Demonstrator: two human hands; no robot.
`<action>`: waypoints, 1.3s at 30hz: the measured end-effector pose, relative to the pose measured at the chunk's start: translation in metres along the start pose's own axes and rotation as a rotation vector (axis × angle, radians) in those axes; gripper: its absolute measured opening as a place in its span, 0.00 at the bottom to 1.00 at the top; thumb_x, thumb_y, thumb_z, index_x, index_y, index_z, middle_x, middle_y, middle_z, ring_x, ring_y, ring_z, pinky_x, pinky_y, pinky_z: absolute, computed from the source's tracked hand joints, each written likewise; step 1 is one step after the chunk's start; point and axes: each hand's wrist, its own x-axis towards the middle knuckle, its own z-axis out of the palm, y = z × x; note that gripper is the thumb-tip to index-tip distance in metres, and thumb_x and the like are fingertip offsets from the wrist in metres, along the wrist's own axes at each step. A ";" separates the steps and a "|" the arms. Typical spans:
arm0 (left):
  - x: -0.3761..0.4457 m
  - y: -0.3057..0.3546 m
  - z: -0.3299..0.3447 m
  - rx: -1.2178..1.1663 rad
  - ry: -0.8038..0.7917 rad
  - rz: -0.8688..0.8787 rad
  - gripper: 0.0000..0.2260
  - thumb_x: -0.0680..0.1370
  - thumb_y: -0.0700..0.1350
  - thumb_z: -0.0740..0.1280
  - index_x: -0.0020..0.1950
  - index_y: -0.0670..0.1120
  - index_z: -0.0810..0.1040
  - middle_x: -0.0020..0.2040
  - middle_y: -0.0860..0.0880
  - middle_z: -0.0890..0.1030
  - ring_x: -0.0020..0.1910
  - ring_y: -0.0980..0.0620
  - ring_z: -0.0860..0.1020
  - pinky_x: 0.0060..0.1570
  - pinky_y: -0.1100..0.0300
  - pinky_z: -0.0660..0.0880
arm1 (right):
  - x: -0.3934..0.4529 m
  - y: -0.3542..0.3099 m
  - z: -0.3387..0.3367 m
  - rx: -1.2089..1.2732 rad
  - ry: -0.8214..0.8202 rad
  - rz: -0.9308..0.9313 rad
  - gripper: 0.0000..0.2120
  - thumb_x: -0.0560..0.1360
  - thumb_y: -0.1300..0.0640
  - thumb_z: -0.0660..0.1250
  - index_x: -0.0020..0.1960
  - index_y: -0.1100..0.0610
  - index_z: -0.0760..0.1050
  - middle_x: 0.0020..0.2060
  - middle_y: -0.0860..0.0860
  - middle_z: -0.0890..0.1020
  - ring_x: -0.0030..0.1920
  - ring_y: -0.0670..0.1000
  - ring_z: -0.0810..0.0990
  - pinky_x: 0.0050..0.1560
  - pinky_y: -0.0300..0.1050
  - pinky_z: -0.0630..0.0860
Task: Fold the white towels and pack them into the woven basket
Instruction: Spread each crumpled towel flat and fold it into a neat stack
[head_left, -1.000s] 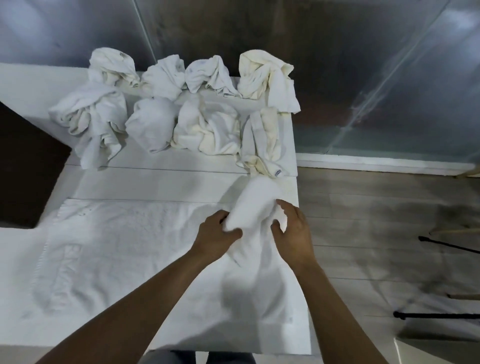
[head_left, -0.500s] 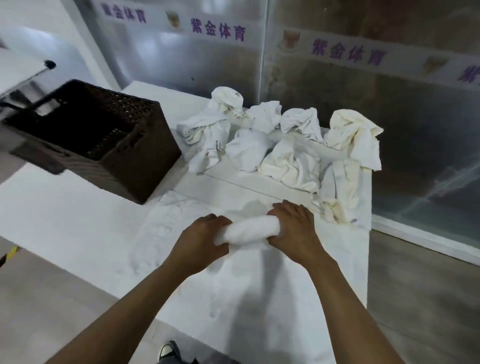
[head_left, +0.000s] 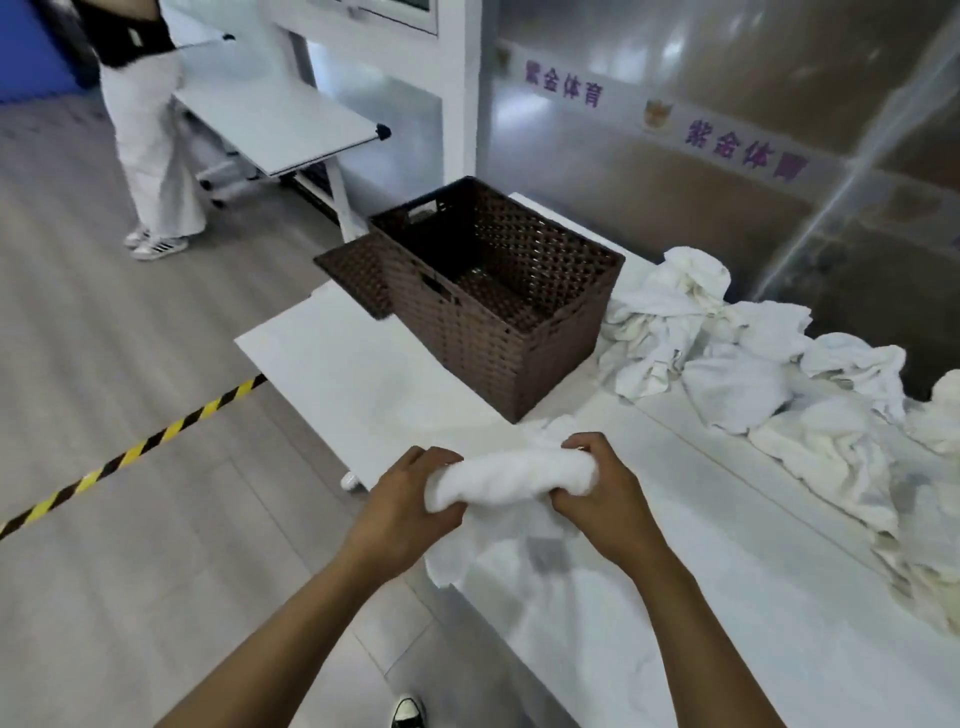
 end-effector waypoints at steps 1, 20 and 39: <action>-0.001 -0.013 -0.015 -0.006 0.022 -0.016 0.17 0.72 0.52 0.73 0.60 0.62 0.76 0.55 0.63 0.77 0.53 0.62 0.77 0.50 0.62 0.75 | 0.006 -0.013 0.018 0.026 0.003 0.000 0.24 0.67 0.55 0.76 0.58 0.41 0.70 0.49 0.37 0.80 0.49 0.43 0.80 0.43 0.44 0.78; 0.083 -0.198 -0.181 -0.112 0.277 -0.337 0.13 0.75 0.51 0.74 0.58 0.59 0.77 0.53 0.63 0.82 0.52 0.65 0.79 0.48 0.64 0.76 | 0.224 -0.138 0.236 0.119 -0.275 -0.090 0.26 0.70 0.52 0.77 0.61 0.37 0.69 0.53 0.35 0.79 0.54 0.37 0.77 0.54 0.45 0.76; 0.281 -0.364 -0.267 -0.131 0.220 -0.579 0.20 0.77 0.44 0.72 0.67 0.52 0.73 0.64 0.50 0.77 0.60 0.49 0.76 0.54 0.60 0.70 | 0.479 -0.178 0.411 -0.019 -0.317 -0.038 0.28 0.76 0.55 0.74 0.74 0.49 0.68 0.68 0.51 0.76 0.70 0.51 0.73 0.69 0.51 0.72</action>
